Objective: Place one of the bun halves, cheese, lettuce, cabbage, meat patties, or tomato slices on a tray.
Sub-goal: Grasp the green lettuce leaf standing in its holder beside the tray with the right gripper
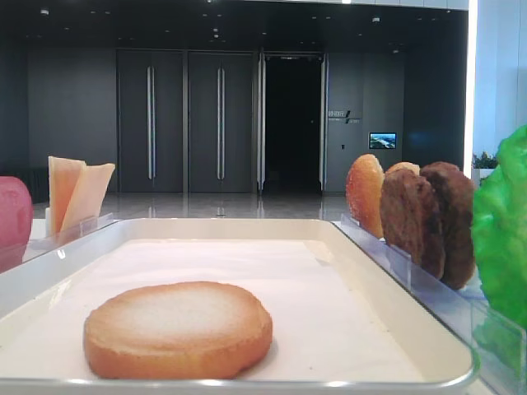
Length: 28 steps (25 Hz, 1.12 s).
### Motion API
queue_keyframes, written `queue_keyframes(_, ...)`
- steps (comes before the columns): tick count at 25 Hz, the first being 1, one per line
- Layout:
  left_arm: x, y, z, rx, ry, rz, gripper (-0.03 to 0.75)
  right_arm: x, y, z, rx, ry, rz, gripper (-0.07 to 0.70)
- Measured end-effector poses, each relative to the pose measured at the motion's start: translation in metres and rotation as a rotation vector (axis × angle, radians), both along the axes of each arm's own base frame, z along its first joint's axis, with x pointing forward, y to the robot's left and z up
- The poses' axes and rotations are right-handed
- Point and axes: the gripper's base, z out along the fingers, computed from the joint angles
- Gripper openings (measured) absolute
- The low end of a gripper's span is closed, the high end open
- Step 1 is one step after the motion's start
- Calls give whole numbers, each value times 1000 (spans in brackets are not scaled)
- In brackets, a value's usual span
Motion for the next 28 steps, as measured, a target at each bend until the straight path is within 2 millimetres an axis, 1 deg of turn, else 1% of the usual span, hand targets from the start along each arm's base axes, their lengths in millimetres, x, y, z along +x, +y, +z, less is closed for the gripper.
queue_keyframes(4, 0, 0, 0, 0, 0, 0, 517, 6, 7, -8, -18, 33, 4, 541)
queue_keyframes(9, 0, 0, 0, 0, 0, 0, 517, 17, 15, -23, -59, 91, 5, 541)
queue_keyframes(17, 0, 0, 0, 0, 0, 0, 517, 28, 23, -41, -107, 150, 9, 535)
queue_keyframes(20, 0, 0, 0, 0, 0, 0, 517, 31, 25, -45, -120, 163, 13, 505)
queue_keyframes(28, 0, 0, 0, 0, 0, 0, 517, 35, 28, -50, -124, 156, 20, 379)
